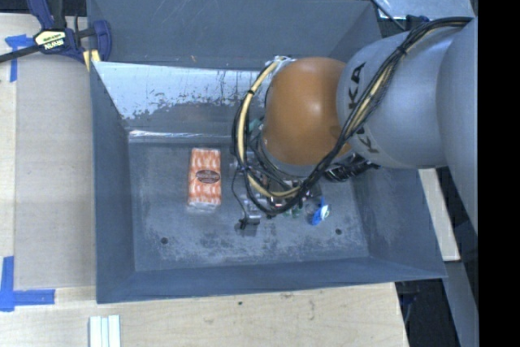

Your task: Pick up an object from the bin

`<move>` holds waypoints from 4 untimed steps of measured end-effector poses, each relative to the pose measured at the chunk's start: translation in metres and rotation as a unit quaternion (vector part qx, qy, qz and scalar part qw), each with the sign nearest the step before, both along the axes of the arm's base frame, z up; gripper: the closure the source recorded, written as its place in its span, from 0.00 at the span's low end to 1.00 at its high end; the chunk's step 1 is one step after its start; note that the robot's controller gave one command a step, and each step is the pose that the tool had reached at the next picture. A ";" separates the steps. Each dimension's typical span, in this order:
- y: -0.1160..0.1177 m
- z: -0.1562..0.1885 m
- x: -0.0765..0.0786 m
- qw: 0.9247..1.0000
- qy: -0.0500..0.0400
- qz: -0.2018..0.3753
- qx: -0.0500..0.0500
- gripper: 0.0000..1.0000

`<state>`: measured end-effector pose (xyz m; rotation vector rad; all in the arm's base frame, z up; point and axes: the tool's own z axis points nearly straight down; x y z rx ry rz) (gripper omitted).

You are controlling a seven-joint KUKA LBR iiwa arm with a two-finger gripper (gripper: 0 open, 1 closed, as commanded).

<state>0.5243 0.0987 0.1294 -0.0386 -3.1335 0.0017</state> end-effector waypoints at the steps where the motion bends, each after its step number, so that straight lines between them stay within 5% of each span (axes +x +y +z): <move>1: 0.002 0.040 0.033 1.000 -0.010 0.014 0.001 0.00; 2: 0.008 -0.017 0.071 1.000 -0.004 -0.018 0.001 0.00; 3: 0.008 -0.002 0.101 0.998 -0.014 0.068 0.002 0.00; 4: 0.047 -0.031 0.103 0.989 -0.008 -0.145 0.001 0.00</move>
Offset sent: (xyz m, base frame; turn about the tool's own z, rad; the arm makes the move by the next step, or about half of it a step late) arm 0.0686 0.0080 -0.0178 0.0373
